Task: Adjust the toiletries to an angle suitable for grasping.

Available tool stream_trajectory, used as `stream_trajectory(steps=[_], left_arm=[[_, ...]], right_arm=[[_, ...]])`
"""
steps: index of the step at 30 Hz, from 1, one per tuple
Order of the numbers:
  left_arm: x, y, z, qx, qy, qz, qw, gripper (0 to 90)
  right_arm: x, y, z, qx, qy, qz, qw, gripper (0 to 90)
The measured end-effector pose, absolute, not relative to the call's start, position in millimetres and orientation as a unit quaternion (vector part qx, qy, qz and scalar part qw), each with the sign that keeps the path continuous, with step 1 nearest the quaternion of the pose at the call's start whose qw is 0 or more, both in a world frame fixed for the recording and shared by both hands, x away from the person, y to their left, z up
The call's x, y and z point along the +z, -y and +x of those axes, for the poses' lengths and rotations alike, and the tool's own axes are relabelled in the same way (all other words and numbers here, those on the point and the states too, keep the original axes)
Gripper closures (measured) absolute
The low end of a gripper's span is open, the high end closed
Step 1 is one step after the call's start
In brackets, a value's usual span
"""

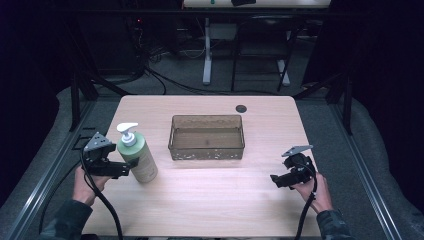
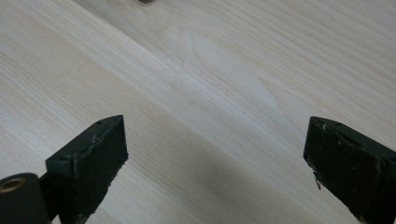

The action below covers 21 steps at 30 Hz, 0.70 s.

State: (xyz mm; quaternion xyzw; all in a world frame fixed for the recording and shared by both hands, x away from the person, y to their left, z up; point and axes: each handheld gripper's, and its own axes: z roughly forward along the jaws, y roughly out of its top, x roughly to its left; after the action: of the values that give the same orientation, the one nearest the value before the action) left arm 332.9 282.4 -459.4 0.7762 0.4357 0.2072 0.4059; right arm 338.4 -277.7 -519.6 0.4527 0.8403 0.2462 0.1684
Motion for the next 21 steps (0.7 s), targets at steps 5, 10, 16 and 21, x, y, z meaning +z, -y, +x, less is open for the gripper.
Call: stream_trajectory(steps=[5,10,16,21], left_arm=[[-457,-279,338,0.210,-0.427,0.779,0.410,5.1],[-457,-274,339,0.221,-0.420,0.774,0.418,11.8],[-458,-268,340,0.225,-0.421,0.771,0.421,12.0],[-458,-264,340,0.224,-0.422,0.772,0.420,12.1]], right_arm=[[-519,277,338,0.245,-0.841,0.451,0.168,5.9],[-519,278,338,0.242,-0.841,0.453,0.173,6.1],[-519,278,339,0.242,-0.841,0.452,0.173,7.0],[-520,278,339,0.242,-0.841,0.453,0.172,6.9]])
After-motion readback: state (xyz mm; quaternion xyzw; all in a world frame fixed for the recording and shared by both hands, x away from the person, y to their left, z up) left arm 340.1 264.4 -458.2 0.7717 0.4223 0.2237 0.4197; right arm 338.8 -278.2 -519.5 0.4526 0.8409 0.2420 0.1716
